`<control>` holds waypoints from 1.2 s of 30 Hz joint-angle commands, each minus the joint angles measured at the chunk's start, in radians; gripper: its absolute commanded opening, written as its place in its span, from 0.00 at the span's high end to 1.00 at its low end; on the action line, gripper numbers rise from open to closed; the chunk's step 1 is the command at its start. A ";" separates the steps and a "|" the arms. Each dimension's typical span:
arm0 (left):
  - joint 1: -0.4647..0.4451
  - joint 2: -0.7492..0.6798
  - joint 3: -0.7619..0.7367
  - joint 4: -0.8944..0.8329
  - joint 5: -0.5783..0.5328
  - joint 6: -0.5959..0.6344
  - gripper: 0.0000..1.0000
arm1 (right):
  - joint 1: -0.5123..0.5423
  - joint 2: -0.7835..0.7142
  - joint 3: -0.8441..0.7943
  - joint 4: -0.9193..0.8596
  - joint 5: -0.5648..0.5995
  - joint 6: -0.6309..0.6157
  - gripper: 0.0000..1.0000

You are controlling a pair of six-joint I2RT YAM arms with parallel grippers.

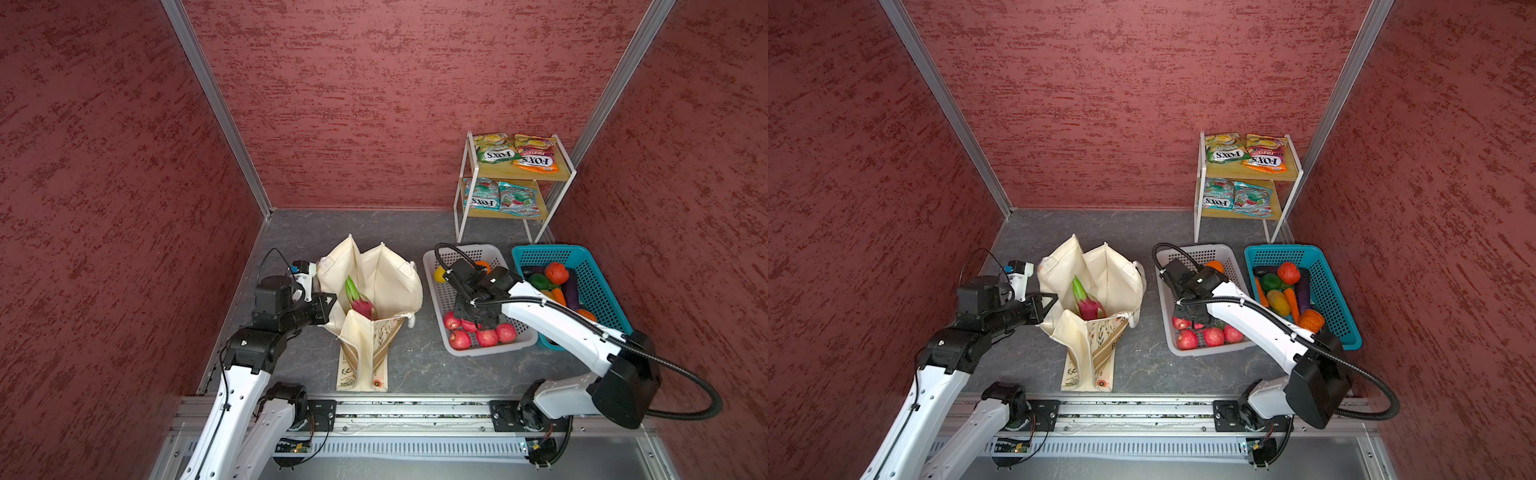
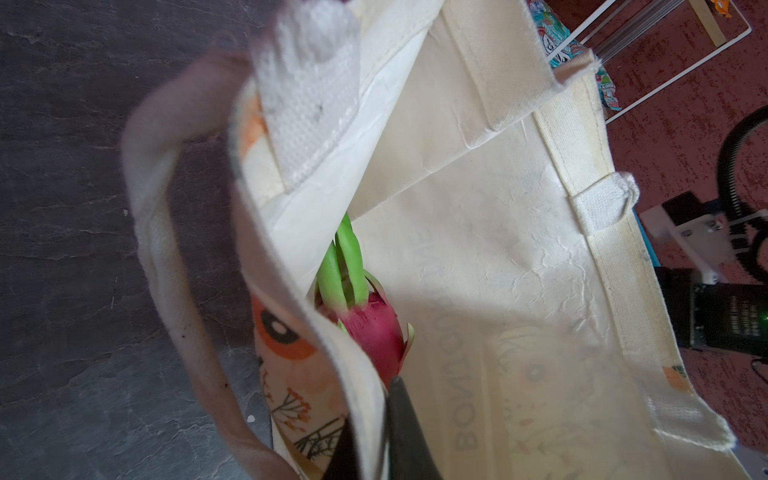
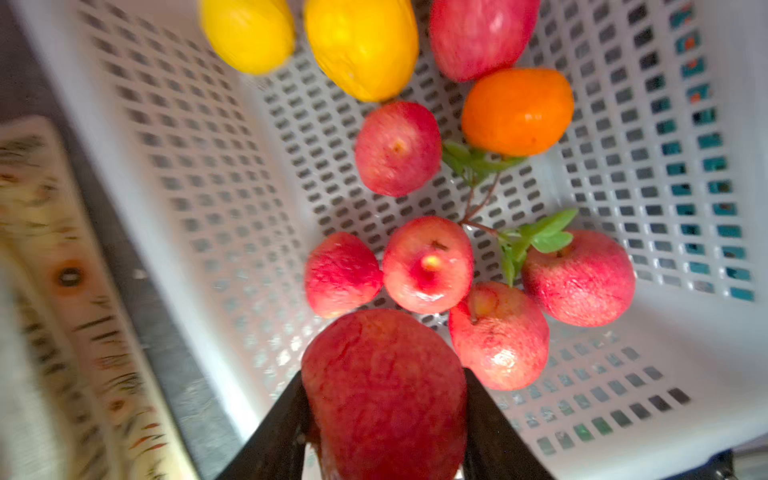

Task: Place the food into the grocery bag and tie it
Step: 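Carry the red apple with the right gripper over the open bag, then drop the red apple into the bag by opening the right gripper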

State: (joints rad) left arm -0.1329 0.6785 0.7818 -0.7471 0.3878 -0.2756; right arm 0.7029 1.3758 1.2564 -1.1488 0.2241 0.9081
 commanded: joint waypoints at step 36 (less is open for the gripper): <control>0.009 -0.005 -0.012 -0.005 0.005 0.001 0.89 | 0.382 0.720 0.911 -0.028 -0.101 -0.247 0.50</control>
State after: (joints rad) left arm -0.1284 0.6785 0.7818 -0.7471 0.3878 -0.2756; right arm 1.0832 2.0743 2.1887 -1.1984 0.1493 0.6792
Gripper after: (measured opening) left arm 0.109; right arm 0.521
